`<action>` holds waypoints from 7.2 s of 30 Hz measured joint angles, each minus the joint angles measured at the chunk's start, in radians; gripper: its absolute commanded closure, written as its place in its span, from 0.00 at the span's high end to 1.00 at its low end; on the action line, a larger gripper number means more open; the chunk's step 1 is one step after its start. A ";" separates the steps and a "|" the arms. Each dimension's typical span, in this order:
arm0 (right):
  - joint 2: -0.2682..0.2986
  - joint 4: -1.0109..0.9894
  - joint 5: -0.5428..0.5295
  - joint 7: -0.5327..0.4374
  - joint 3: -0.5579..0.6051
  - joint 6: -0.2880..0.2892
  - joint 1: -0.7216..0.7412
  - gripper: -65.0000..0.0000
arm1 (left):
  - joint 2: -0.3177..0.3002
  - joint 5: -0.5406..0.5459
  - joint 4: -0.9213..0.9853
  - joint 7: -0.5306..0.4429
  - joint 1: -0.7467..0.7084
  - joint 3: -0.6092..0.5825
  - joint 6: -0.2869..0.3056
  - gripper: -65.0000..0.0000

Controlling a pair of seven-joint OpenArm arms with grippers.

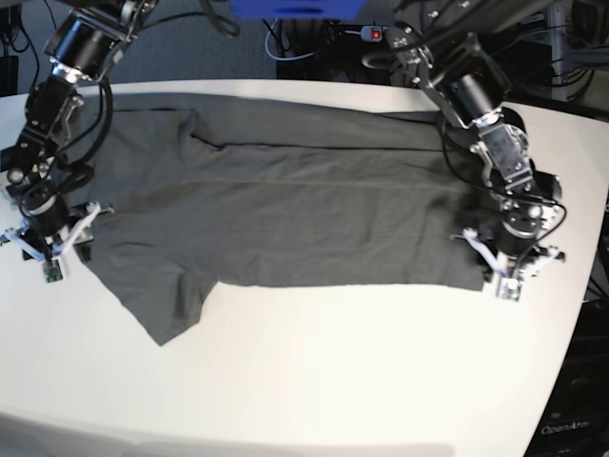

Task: Fold the T-shirt properly
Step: 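Move both grippers across the shirt to its hem edge, then lower both grippers and pinch the shirt's hem corners, then lift the hem with both grippers and fold it toward the folded edge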

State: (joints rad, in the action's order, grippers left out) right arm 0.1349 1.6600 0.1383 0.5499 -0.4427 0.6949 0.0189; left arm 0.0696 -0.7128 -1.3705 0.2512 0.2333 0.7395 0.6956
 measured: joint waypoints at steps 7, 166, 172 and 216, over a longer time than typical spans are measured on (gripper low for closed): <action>0.001 0.000 0.002 -0.003 0.000 0.000 0.000 0.52 | -0.003 0.033 0.003 0.004 0.014 0.021 0.009 0.42; 0.230 -1.212 0.009 -0.465 0.327 0.000 0.563 0.52 | -0.093 0.360 0.401 -0.021 -0.021 0.063 0.066 0.04; 0.230 -1.212 0.008 -0.475 0.327 0.000 0.555 0.52 | -0.094 0.360 0.386 -0.021 -0.031 0.063 0.066 0.04; 0.175 -1.011 -0.051 -0.559 0.321 -0.003 0.356 0.10 | -0.092 0.384 0.215 0.101 -0.103 0.064 0.044 0.04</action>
State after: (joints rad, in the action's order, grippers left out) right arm 0.3099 0.6487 0.0875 -0.0093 -0.1219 0.6914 0.3744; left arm -0.0219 -0.3290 -1.1557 0.3523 0.1303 0.8032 0.7399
